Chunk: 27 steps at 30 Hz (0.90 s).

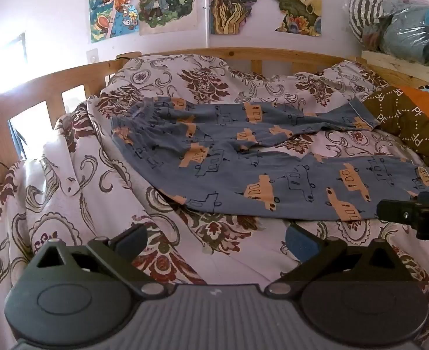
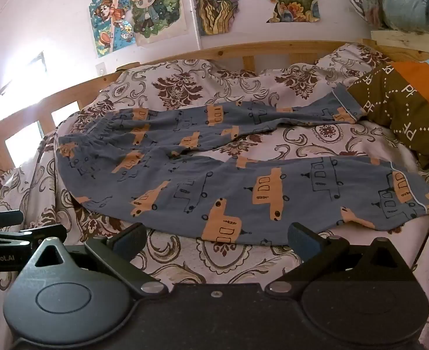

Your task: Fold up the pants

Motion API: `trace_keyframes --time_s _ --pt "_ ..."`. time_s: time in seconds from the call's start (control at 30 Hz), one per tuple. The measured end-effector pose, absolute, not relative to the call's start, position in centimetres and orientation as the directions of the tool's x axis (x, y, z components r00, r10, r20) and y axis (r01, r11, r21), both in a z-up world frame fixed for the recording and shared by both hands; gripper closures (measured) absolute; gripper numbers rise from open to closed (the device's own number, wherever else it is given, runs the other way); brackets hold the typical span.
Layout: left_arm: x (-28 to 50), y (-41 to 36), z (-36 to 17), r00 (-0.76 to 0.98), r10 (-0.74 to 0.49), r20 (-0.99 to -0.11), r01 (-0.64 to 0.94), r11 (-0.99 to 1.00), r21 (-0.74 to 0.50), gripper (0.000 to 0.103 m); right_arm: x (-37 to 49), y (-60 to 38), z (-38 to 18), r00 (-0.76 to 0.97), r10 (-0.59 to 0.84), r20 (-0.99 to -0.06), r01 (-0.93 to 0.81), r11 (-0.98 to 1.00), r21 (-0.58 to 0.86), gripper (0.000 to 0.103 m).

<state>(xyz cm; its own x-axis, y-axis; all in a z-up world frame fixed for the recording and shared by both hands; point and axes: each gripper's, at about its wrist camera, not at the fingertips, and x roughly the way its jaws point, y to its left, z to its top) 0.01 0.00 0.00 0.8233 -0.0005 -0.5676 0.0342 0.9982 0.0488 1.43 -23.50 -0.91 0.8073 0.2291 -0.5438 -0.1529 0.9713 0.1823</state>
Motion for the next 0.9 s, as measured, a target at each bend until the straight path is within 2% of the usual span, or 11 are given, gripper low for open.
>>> trace_keyframes --time_s 0.63,0.9 --pt "0.6 0.4 0.0 0.813 -0.013 -0.583 0.036 0.999 0.027 0.0 1.4 -23.5 -1.0 0.807 0.226 -0.545 -0.151 0.972 0.18 0.0" --pt "1.2 -0.2 0.8 0.813 -0.008 -0.582 0.053 0.997 0.059 0.0 1.8 -24.5 -0.4 0.813 0.24 -0.531 -0.168 0.969 0.182 0.0"
